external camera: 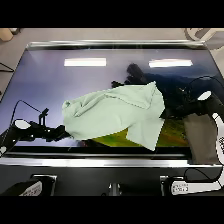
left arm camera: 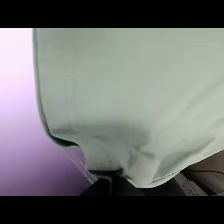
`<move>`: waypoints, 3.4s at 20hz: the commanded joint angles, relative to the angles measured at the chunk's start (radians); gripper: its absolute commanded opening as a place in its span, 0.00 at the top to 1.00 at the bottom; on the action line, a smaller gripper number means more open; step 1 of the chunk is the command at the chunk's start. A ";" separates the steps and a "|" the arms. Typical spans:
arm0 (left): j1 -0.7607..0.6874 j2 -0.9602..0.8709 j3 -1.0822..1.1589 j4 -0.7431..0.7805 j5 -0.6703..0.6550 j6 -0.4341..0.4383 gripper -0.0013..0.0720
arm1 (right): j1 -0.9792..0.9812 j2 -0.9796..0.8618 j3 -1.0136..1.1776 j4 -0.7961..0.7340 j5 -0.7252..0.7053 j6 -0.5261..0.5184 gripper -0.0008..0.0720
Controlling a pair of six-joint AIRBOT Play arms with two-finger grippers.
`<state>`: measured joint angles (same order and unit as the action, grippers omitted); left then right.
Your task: Fold the shirts.
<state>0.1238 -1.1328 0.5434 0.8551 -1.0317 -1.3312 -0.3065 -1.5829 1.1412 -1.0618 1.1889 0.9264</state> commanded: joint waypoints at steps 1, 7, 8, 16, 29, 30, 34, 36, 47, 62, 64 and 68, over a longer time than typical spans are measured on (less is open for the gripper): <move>-0.001 0.045 0.001 -0.003 0.001 0.018 0.94 | 0.000 -0.019 -0.005 0.005 -0.111 0.025 0.19; -0.001 0.076 0.015 -0.002 0.001 0.048 0.94 | 0.000 -0.102 -0.005 0.111 0.013 0.034 0.31; -0.001 0.076 0.032 -0.002 0.000 0.049 0.94 | 0.000 -0.103 -0.005 0.119 0.006 0.034 0.46; 0.001 0.207 0.631 0.051 -0.005 -0.021 0.94 | -0.001 0.195 0.397 0.176 0.037 -0.088 0.96; 0.002 0.433 1.507 0.242 0.126 -0.074 0.94 | 0.000 0.924 0.829 -0.242 -0.222 0.035 0.96; 0.002 0.423 1.479 0.242 0.101 -0.129 0.94 | 0.000 0.902 0.829 -0.240 -0.169 0.035 0.96; 0.002 0.367 1.304 0.264 -0.044 -0.135 0.94 | 0.000 0.742 0.829 -0.203 0.132 0.079 0.96; 0.001 0.304 1.200 0.264 -0.113 -0.135 0.94 | 0.000 0.610 0.823 -0.174 0.334 0.079 0.96; -0.016 -0.192 0.692 0.258 -0.054 -0.109 0.94 | 0.109 -0.016 0.517 -0.083 0.218 0.078 0.96; -0.022 -0.388 0.779 0.218 0.243 -0.109 0.94 | 0.197 -0.128 0.518 -0.129 -0.165 0.094 0.96; -0.015 -0.398 0.779 0.219 0.201 -0.104 0.94 | 0.197 -0.142 0.518 -0.145 -0.006 0.073 0.96; 0.026 -0.398 0.784 0.230 -0.018 -0.029 0.94 | 0.197 -0.140 0.497 -0.344 0.270 0.043 0.96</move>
<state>0.1295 -1.5192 1.3239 1.0767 -0.8928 -1.4021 -0.1101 -1.7176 1.6520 -1.2827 1.2472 0.9783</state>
